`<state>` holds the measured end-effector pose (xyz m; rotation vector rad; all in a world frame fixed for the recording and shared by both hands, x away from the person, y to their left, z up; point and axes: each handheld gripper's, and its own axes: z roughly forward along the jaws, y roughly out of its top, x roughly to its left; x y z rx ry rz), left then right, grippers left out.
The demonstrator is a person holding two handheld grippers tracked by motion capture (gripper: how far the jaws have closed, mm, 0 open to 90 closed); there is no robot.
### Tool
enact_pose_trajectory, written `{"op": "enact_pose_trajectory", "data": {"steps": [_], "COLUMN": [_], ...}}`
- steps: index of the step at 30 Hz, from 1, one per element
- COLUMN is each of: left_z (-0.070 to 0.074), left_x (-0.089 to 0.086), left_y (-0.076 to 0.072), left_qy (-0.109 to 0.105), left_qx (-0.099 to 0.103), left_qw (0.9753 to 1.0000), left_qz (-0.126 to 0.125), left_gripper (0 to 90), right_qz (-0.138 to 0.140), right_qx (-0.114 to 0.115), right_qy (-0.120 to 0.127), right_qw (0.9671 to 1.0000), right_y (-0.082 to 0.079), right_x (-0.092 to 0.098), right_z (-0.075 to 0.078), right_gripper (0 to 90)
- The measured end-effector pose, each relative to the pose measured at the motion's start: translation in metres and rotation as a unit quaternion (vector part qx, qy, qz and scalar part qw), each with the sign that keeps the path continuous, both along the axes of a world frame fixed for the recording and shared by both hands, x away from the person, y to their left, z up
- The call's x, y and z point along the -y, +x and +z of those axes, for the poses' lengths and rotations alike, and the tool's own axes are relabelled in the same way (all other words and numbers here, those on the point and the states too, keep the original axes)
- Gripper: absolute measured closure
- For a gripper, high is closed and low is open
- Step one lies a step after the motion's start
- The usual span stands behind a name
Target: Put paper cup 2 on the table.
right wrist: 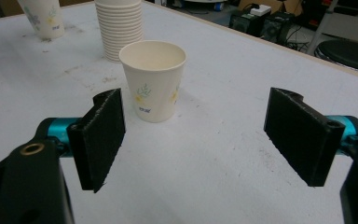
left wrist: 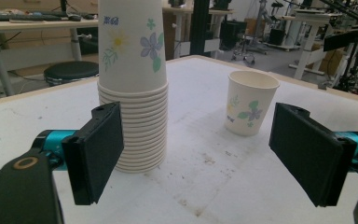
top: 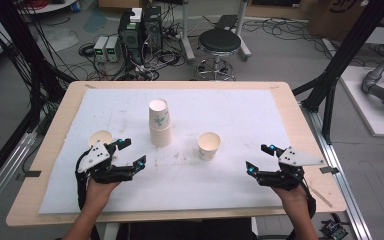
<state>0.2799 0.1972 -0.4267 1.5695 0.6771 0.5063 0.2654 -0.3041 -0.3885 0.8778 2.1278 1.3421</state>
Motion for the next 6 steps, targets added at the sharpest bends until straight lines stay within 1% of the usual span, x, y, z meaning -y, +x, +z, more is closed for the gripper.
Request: {"op": "enact_pose_trajectory", "data": {"steps": [3, 5, 6], "left_z": [0.0001, 0.0004, 0.0012], "left_x": [0.0, 0.0004, 0.0001], "left_y": [0.0001, 0.0004, 0.0004], "left_qy": [0.002, -0.004, -0.003], "left_qx": [0.0, -0.003, -0.001], "left_qw": [1.0, 1.0, 1.0], "left_qz": [0.0, 0.001, 0.002], "left_gripper": [18.1, 18.2, 18.2], "right_qz": [0.002, 0.003, 0.004], "right_qx": [0.004, 0.004, 0.004], "right_qy": [0.0, 0.001, 0.001], "right_qw": [1.0, 1.0, 1.0], "right_y": [0.0008, 0.0011, 0.0011], "right_x": [0.0007, 0.0009, 0.0009], "right_z": [0.0001, 0.0001, 0.0001], "right_gripper": [21.0, 20.9, 20.9]}}
